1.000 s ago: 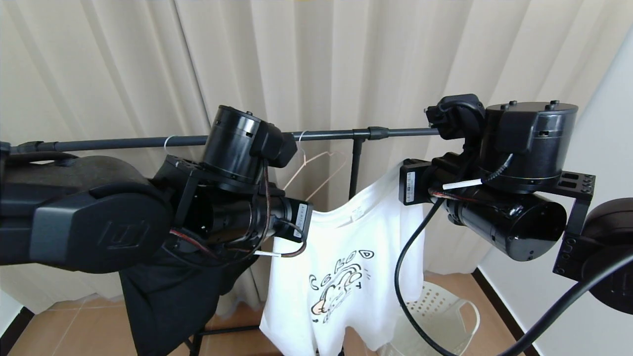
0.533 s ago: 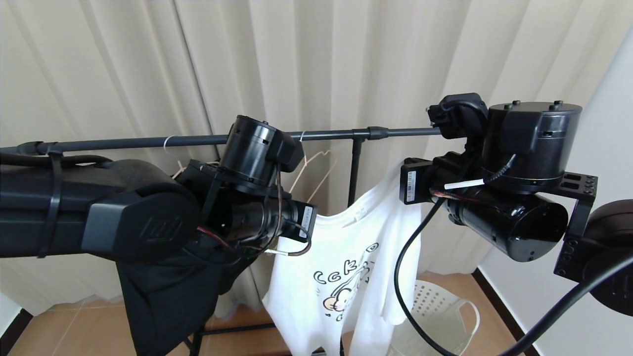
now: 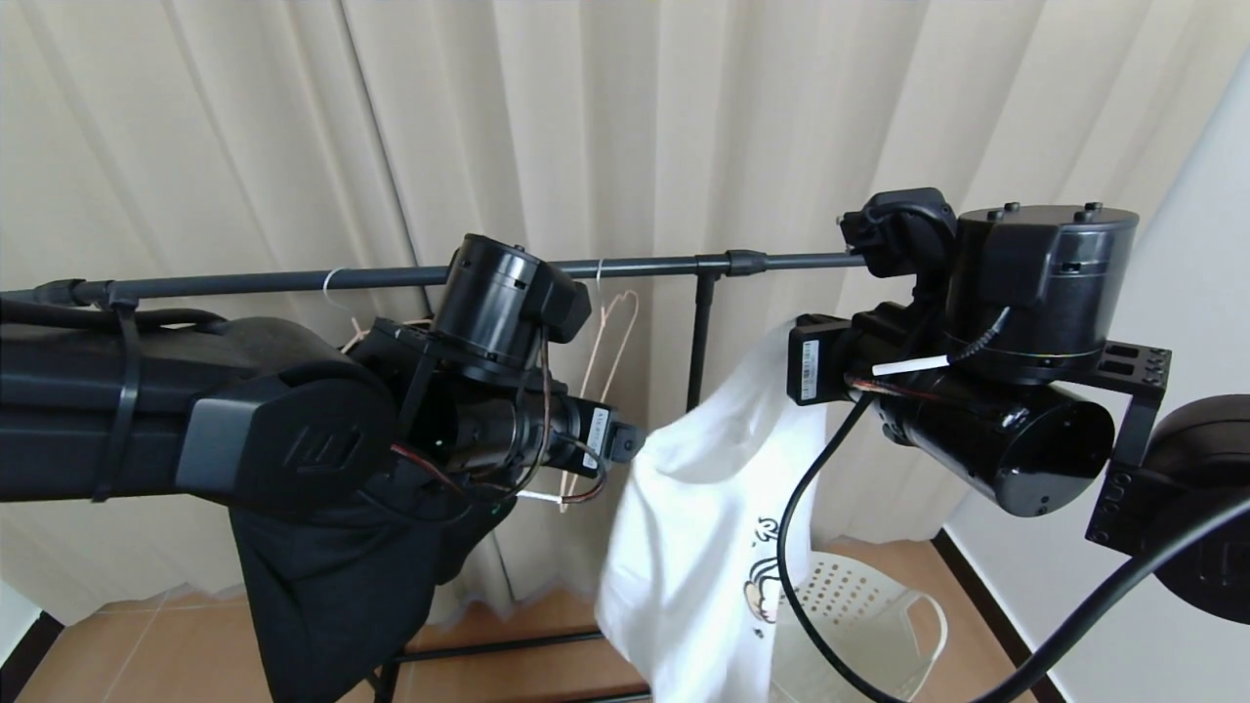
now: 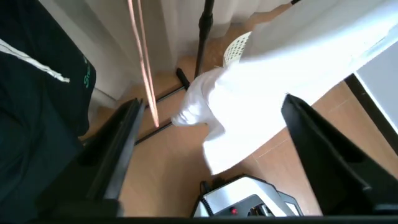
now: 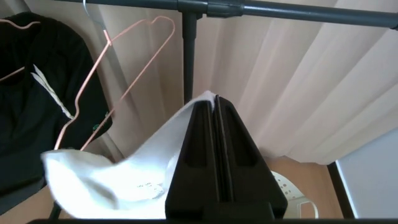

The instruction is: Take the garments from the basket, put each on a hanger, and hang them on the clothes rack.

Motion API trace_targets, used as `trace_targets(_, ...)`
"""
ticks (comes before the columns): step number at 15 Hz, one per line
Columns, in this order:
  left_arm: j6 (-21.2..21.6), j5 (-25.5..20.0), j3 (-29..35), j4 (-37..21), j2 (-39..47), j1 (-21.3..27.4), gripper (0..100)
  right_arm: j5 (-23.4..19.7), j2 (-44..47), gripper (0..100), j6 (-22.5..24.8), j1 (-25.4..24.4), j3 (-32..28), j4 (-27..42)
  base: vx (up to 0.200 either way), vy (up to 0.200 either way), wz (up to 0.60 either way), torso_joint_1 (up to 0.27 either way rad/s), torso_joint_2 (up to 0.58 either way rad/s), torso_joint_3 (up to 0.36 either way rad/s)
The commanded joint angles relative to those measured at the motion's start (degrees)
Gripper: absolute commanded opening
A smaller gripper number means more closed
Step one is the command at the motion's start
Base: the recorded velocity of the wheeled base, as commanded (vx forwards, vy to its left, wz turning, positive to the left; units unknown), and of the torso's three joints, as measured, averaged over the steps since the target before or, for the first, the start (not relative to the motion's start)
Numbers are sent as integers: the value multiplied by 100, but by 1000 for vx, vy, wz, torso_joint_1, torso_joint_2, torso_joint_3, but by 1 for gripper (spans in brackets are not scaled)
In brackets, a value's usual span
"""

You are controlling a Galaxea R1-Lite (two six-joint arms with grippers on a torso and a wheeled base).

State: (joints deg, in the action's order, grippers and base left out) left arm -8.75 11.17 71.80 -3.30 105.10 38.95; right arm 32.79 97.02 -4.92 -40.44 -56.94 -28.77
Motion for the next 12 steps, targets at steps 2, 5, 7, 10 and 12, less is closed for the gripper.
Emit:
trace_targets(2,-4,0,36,172,196,-107,100,-1,9,0,0,80,-1,-6,0,0,0,0,0,0)
trace_targets(5,-4,61,203,559,617,-239,100,-10,27,0,9,124,-10,-6,0,0,0,0,0,0)
trace_targets(7,-30,483,853,568,1285,-283,100,-10,45,0,9,150,-10,-6,0,0,0,0,0,0)
trace_targets(10,-48,896,1670,568,2024,-353,100,-10,97,0,-8,150,-1,-6,0,0,0,0,0,0)
trace_targets(12,-109,1107,2004,568,2375,-379,100,-10,97,0,-8,150,-1,-6,0,0,0,0,0,0)
